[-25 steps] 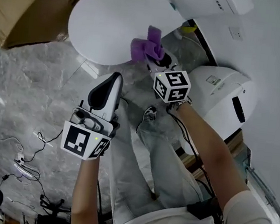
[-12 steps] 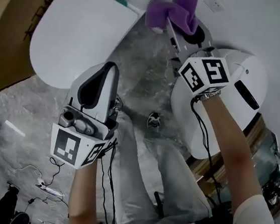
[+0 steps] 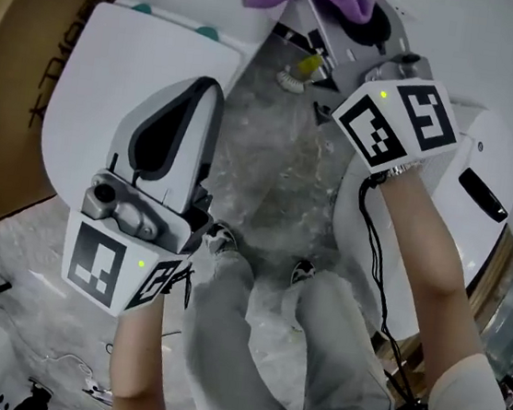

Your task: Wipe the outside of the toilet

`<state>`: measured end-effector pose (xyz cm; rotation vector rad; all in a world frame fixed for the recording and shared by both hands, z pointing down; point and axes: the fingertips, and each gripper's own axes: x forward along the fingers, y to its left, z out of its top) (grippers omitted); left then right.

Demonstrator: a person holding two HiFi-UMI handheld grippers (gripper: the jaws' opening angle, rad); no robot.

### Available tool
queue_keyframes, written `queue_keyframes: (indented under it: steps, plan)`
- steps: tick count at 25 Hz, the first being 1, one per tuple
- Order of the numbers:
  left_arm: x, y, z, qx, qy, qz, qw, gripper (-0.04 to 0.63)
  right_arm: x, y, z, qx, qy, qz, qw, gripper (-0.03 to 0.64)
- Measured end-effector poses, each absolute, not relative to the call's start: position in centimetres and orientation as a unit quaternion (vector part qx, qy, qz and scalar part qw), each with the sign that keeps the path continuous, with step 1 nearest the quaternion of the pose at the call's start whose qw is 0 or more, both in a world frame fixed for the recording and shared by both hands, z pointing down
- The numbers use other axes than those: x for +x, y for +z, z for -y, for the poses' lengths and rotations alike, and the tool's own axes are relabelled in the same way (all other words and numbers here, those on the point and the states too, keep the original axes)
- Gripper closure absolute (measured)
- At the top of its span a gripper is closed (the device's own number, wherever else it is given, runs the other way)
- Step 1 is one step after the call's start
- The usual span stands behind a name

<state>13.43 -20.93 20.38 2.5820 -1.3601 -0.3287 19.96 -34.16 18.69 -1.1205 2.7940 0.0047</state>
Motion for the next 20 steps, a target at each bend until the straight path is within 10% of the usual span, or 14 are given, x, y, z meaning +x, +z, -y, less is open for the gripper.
queue_keyframes:
  steps: [20]
  plan:
    - [17.0,27.8,26.2,0.884,-0.132,0.444,0.059,0.591,19.8,22.1,37.0,-0.318,0.053,-0.929,0.184,0.475]
